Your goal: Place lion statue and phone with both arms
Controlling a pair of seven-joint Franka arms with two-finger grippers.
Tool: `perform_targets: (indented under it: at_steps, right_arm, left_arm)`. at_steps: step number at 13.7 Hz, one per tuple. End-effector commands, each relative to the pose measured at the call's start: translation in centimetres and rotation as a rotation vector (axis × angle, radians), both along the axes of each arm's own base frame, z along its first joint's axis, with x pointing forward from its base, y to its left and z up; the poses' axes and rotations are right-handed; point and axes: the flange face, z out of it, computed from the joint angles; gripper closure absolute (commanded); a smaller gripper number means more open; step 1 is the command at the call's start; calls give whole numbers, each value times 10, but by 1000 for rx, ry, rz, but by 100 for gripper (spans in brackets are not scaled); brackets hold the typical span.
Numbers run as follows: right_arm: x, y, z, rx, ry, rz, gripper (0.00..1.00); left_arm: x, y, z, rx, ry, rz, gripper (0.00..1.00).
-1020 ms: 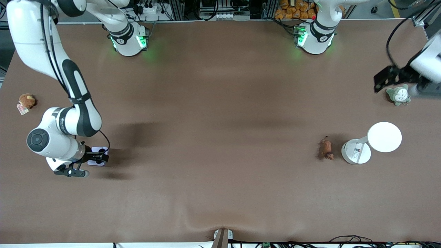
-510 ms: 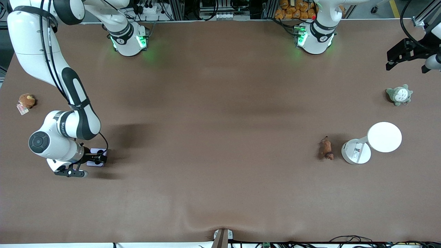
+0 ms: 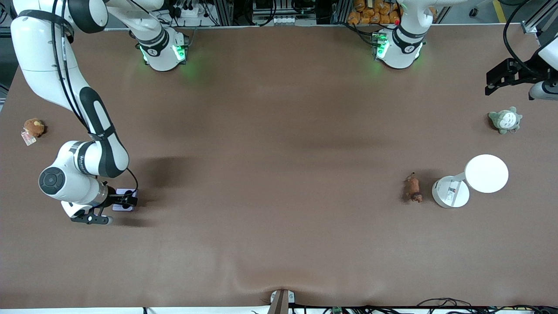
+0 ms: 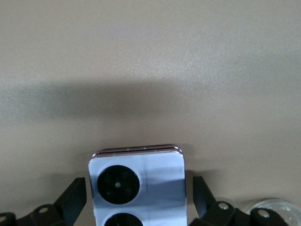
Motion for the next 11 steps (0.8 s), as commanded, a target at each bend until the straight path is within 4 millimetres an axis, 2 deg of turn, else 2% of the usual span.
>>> perform_targets:
  at_steps: [1,4,6,8,11]
  right_arm:
    - [5,3,31,6,-1,24,0]
    - [1,1,100,14,18,23,0]
    - [-8,3,158,19,18,51,0]
    - [-23,9,216,24,28,45,0]
    - [-58,14,299,34,43,49,0]
  left_arm:
    - [-2,5,4,-15,1,6,0]
    - [-3,-2,6,-12,-4,37,0]
    - [-4,-4,8,-12,-11,106,0]
    - [-4,-3,7,-13,-8,111,0]
    - [-4,0,10,-13,-16,114,0]
